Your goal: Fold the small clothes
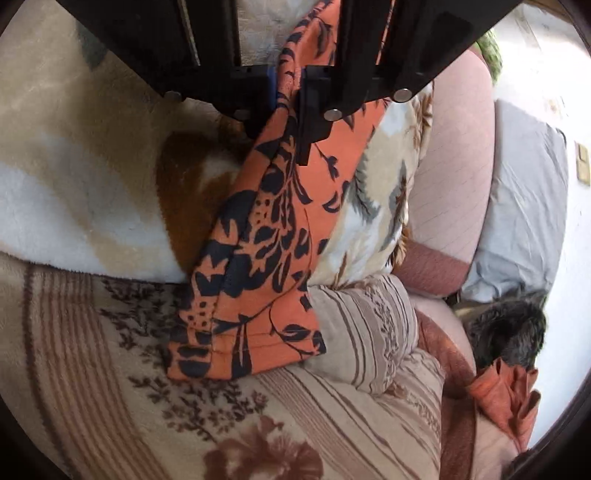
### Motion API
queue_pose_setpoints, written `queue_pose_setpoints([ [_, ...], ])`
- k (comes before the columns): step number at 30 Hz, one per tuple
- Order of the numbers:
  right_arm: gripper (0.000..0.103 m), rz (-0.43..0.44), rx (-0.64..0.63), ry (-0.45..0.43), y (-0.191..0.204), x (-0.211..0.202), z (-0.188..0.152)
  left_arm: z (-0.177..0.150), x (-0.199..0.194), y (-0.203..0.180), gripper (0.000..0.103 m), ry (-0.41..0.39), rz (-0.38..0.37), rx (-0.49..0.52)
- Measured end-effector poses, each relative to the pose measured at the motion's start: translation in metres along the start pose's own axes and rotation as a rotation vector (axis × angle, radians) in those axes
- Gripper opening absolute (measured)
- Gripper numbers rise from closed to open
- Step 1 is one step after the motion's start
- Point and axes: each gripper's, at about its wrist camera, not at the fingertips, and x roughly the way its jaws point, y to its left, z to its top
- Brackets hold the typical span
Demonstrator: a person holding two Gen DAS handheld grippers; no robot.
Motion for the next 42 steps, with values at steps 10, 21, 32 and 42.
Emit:
queue_pose_setpoints([
  [10,0.006,0.275,-0.278,0.024,0.142,-0.062,-0.066,0.020,-0.031,0.058,0.103,-0.103,0.087,-0.137],
  [21,0.006,0.378,-0.723,0.364,0.275,-0.048,-0.328,0.032,-0.062,0.148,0.103,-0.182,0.260,-0.228],
  [32,0.041,0.175,-1.017,0.659,0.242,0.022,-0.547,0.029,-0.062,0.200,0.103,-0.149,0.268,-0.301],
  [42,0.089,0.393,-0.981,0.794,0.224,-0.025,-0.508,0.031,-0.066,0.170,0.103,-0.171,0.170,-0.225],
])
